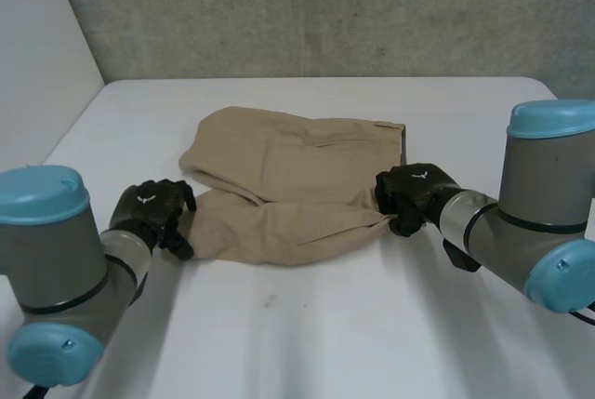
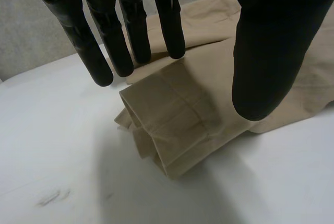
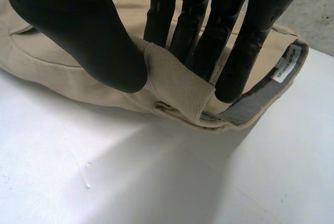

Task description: Fold the shorts.

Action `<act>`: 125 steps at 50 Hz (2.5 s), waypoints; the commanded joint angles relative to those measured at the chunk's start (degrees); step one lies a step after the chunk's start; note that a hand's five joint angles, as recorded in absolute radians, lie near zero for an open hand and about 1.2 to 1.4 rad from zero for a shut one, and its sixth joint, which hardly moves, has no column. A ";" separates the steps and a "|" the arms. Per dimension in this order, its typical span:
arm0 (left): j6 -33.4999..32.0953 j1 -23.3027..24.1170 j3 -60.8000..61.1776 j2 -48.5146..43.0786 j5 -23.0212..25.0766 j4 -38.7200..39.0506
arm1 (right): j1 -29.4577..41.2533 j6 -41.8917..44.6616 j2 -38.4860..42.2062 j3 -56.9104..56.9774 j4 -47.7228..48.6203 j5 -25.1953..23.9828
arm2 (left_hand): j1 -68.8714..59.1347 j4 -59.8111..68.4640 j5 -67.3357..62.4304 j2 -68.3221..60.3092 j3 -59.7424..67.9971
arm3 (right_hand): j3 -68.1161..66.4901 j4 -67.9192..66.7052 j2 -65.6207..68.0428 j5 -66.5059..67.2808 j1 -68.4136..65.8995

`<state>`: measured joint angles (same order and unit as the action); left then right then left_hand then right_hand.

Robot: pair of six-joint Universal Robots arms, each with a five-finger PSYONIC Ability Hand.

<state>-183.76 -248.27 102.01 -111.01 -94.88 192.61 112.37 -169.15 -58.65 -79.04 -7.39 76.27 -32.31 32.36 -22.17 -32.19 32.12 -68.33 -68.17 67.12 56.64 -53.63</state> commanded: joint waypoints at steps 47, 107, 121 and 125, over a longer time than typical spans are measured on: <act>-18.65 1.03 8.99 35.41 8.22 -38.09 | -4.71 35.12 -28.63 -13.16 -25.83 3.80 | -47.69 47.64 -47.83 -47.81 47.88 | -11.67 -11.83 12.88 13.36 -26.37; -17.16 5.95 10.99 33.65 -0.65 -7.15 | -4.09 18.15 -25.12 -8.98 -0.51 3.63 | -47.69 47.64 -47.83 -47.81 47.88 | -11.67 -11.83 12.88 13.36 -26.37; -16.36 8.50 9.52 53.61 0.14 -29.66 | -4.27 22.02 -34.14 -16.58 -9.92 3.10 | -47.69 47.64 -47.83 -47.81 47.88 | -11.67 -11.83 12.88 13.36 -26.37; -13.57 8.42 7.41 56.77 2.94 -34.65 | -5.75 21.76 -39.59 -18.25 -10.98 2.83 | -47.69 47.64 -47.83 -47.81 47.88 | -11.67 -11.83 12.88 13.36 -26.37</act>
<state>-200.06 -240.04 113.78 -61.31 -95.00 166.88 108.06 -147.29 -88.20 -95.01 -14.89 79.40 -64.41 68.49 -56.51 -68.69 68.46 -68.32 -68.19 67.36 56.89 -54.68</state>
